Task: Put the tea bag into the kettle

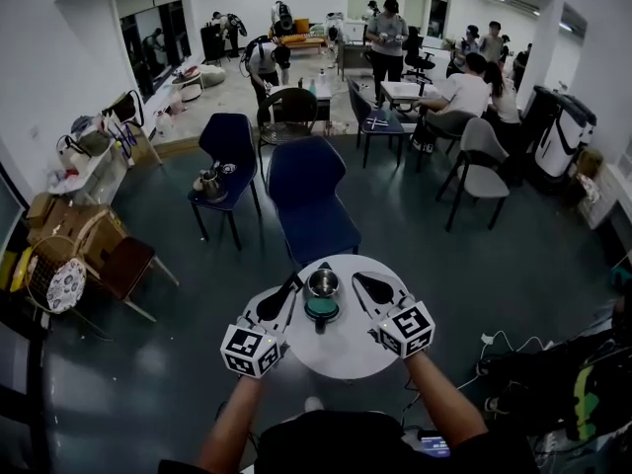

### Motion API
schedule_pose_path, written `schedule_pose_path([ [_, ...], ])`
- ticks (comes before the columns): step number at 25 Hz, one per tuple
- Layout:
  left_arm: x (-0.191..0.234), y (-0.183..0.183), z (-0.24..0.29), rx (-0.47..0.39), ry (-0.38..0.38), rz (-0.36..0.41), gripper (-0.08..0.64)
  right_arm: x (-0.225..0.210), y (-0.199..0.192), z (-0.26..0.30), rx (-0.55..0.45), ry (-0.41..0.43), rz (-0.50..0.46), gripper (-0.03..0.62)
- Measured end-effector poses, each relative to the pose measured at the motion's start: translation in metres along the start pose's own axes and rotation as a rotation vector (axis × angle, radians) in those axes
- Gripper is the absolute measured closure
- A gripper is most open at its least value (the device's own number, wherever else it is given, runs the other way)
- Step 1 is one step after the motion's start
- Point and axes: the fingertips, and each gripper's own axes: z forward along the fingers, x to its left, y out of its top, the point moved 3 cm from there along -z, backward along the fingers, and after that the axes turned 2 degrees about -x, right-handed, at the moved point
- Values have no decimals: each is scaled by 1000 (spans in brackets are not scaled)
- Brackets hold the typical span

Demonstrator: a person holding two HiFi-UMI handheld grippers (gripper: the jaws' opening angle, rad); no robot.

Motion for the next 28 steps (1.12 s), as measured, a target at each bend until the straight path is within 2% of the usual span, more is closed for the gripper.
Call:
schedule_pose_path([
  [4,26,-4,8,8,-24,-15,540,-3,0,21,9,-24,-13,575],
  [11,45,-15,14,16,-59,-27,540,-2,-8,36,22,-56,-22,575],
  [20,51,-24,33,38,-99,-35,540,-11,-20,40,50,-78,-25,575],
  [28,41,-39,68,83,-132,-27,540,-40,-35,33,61,-91,-4,575],
])
